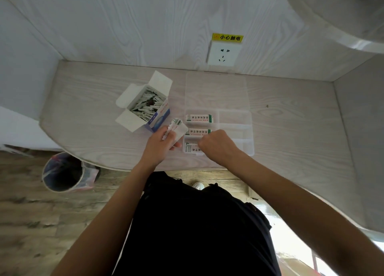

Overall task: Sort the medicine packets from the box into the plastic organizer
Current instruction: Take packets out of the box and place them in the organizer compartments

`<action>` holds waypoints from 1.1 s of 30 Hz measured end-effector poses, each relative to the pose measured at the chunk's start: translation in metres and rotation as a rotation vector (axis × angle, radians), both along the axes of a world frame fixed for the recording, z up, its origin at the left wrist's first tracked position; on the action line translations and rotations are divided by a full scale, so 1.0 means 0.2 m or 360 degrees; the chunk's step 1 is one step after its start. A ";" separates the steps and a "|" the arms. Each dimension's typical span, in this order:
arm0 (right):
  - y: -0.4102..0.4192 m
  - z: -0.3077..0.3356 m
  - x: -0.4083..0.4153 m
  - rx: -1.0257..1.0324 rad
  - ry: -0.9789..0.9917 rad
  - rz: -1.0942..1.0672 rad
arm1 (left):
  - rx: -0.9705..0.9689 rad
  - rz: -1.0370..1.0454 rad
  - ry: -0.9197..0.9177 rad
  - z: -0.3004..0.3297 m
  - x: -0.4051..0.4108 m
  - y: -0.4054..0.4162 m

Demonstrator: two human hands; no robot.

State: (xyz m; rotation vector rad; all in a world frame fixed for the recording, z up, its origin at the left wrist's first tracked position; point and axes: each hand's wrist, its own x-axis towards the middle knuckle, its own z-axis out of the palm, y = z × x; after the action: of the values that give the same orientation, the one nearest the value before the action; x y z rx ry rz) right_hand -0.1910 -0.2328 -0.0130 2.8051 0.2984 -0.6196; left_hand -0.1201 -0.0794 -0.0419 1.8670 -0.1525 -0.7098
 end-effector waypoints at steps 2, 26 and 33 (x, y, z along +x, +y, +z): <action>0.00 0.00 0.00 0.0015 -0.0015 0.0111 | -0.0003 0.0009 0.0026 0.00 0.00 0.00; -0.12 -0.14 -0.22 0.1600 -0.0673 -0.1849 | -0.0099 -0.0103 0.0017 -0.01 -0.02 -0.05; -0.11 -0.17 -0.24 0.1340 -0.0851 -0.1269 | 0.0005 -0.0204 -0.0198 0.01 0.01 -0.06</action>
State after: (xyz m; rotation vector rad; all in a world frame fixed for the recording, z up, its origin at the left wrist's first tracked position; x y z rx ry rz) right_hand -0.2392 -0.2551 -0.0470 3.6980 -0.9057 0.2538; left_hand -0.1182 -0.0922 -0.0394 1.9172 -0.3539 -0.6811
